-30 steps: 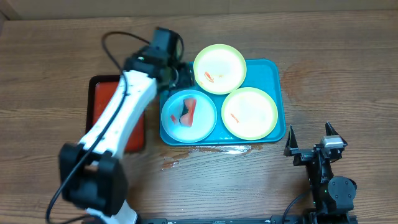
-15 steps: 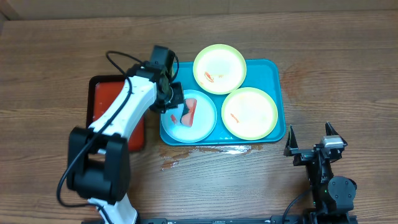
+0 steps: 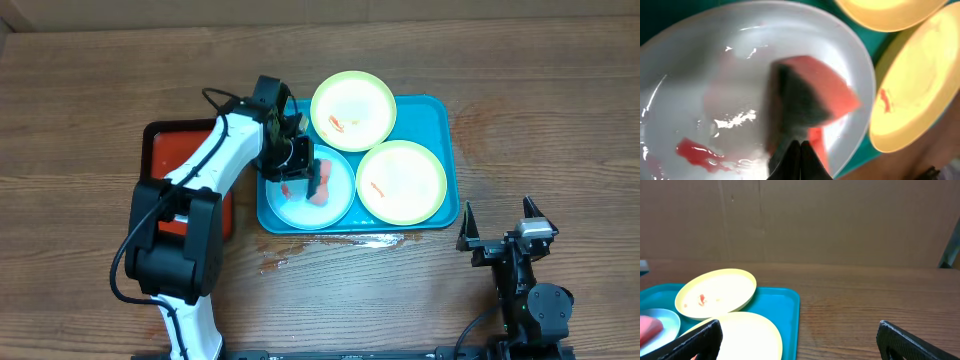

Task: Clean dirty plates on tray and stack at the side
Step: 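Scrub the white plate surface with the held sponge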

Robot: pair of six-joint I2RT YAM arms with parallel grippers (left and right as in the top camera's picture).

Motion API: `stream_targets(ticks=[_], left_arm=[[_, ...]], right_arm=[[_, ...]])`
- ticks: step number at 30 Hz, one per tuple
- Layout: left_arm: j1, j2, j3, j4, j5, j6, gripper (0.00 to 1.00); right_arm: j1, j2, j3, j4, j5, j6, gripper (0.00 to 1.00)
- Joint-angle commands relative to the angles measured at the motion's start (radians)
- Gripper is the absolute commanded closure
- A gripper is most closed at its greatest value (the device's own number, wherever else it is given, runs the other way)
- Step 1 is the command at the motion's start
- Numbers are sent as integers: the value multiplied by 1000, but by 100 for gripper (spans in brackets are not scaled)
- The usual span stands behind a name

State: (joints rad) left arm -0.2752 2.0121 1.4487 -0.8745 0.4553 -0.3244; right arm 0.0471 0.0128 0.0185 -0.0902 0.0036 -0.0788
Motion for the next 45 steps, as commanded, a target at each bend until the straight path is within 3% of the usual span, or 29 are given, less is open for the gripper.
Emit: stream_targets(ticks=[1, 2, 5, 9, 13, 19, 24, 31, 35, 40, 45], left_arm=[[-7, -32, 60, -38, 43, 46, 93], [-7, -32, 61, -46, 43, 57, 85], [-6, -32, 61, -55, 43, 60, 78], [4, -32, 62, -74, -60, 47, 85], [26, -32, 60, -132, -327, -85, 83], [9, -29, 56, -135, -242, -94, 92], [-64, -27, 56, -112, -231, -95, 92], [-140, -23, 56, -114, -483, -151, 93], [-135, -23, 56, -114, -398, -134, 96], [-154, -23, 56, -59, -178, -53, 96], [-196, -23, 57, -10, -137, -48, 96]], right_arm=[[-3, -10, -10, 6, -5, 0, 0], [-3, -10, -10, 6, -5, 0, 0], [-3, -10, -10, 6, -5, 0, 0], [-3, -10, -10, 6, -5, 0, 0], [-3, -10, -10, 6, -5, 0, 0], [-3, -10, -10, 6, -5, 0, 0], [-3, -10, -10, 6, -5, 0, 0], [-3, -10, -10, 6, -5, 0, 0], [-3, -10, -10, 6, -5, 0, 0], [-3, -10, -10, 6, -5, 0, 0], [-3, -10, -10, 6, -5, 0, 0]])
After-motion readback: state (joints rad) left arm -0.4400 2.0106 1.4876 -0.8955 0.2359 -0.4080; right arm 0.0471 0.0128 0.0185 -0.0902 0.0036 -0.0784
